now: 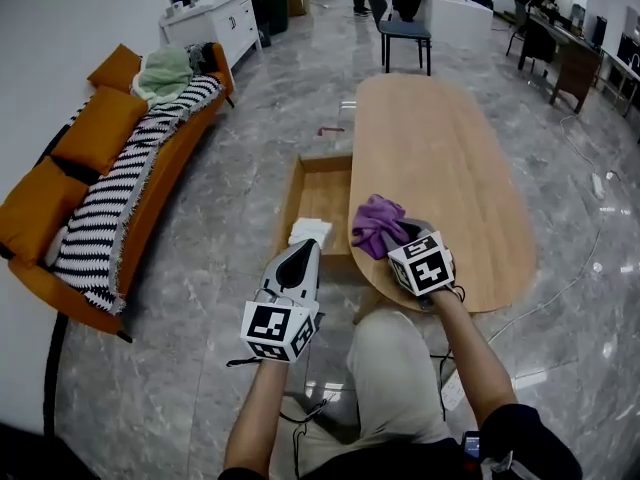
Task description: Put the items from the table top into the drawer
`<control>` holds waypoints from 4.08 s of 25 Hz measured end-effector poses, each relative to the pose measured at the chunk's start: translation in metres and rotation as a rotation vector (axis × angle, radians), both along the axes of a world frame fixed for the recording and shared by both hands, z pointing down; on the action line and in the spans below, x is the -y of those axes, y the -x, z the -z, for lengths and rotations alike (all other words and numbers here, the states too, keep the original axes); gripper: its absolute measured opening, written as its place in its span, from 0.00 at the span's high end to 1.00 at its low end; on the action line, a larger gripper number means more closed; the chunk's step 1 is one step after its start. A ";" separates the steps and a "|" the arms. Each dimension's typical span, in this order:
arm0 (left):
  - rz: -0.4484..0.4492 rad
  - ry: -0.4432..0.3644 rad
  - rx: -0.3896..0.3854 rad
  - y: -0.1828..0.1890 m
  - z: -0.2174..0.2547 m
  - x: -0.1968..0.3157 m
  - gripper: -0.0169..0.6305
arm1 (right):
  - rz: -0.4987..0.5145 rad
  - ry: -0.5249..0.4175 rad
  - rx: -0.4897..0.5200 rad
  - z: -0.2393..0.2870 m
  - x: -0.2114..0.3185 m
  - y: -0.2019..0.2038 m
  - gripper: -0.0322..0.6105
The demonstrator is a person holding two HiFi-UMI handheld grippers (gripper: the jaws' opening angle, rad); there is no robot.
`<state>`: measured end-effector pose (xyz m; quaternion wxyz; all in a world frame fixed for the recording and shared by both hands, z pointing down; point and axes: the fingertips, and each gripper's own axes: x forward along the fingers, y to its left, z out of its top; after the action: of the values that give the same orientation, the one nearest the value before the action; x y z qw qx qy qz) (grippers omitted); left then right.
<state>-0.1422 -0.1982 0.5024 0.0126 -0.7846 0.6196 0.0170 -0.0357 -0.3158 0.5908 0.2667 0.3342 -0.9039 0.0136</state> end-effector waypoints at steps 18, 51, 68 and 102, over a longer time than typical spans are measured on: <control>0.051 -0.003 -0.002 0.024 0.000 0.019 0.97 | 0.119 0.011 0.020 0.003 0.014 0.066 0.79; 0.173 0.020 -0.099 0.082 -0.025 0.082 0.97 | 0.236 0.074 0.047 -0.005 0.083 0.148 0.79; 0.223 -0.011 -0.104 0.097 -0.025 0.090 0.97 | 0.213 0.120 -0.016 -0.017 0.099 0.163 0.79; 0.253 0.000 -0.105 0.108 -0.030 0.080 0.97 | 0.232 0.150 0.018 -0.016 0.098 0.172 0.57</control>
<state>-0.2507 -0.2784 0.5320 -0.0178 -0.6983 0.7134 0.0561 -0.2076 -0.4136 0.6064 0.2825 0.2066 -0.9353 0.0534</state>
